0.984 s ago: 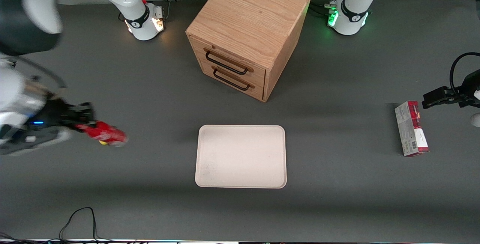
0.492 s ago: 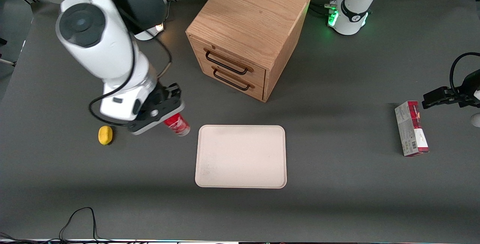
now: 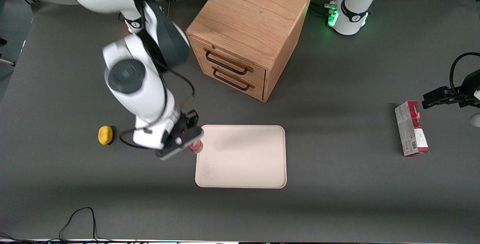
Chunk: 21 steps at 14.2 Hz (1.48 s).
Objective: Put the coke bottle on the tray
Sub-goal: 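Lift the bottle and carry it toward the cream tray, then lower the bottle upright onto the tray and open the right gripper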
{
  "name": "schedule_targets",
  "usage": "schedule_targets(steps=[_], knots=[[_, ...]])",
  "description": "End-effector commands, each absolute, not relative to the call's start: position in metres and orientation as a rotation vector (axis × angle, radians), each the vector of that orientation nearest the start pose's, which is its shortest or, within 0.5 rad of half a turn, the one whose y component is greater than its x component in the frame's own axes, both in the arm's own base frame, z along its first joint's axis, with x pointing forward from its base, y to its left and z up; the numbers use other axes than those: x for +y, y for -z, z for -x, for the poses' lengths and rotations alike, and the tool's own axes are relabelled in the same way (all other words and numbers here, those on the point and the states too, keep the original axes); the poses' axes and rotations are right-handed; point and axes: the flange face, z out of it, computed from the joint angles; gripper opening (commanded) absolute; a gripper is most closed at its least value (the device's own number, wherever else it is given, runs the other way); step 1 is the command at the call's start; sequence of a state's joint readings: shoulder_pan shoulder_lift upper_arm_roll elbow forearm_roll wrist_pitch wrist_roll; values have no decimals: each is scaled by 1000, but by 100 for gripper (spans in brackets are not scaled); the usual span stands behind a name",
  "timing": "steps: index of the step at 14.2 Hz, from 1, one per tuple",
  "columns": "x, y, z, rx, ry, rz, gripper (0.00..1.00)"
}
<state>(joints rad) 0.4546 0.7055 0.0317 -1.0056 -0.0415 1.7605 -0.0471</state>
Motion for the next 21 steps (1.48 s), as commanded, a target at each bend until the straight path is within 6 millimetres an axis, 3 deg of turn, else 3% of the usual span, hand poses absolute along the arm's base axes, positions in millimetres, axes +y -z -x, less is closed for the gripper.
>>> schedule_targets(steps=[1, 3, 6, 10, 11, 12, 13, 16, 19, 21], knots=[[349, -401, -690, -827, 149, 3048, 14], [346, -368, -702, -816, 181, 3056, 14], [347, -336, -710, -814, 206, 3057, 14], [346, -319, -712, -810, 201, 3059, 18], [346, -316, -712, -801, 199, 3062, 40], [346, -316, -712, -799, 201, 3062, 96], [346, -318, -712, -799, 204, 3061, 100], [346, -344, -711, -793, 238, 3053, 100], [341, -402, -701, -787, 225, 3060, 100], [335, -456, -686, -783, 228, 3063, 100]])
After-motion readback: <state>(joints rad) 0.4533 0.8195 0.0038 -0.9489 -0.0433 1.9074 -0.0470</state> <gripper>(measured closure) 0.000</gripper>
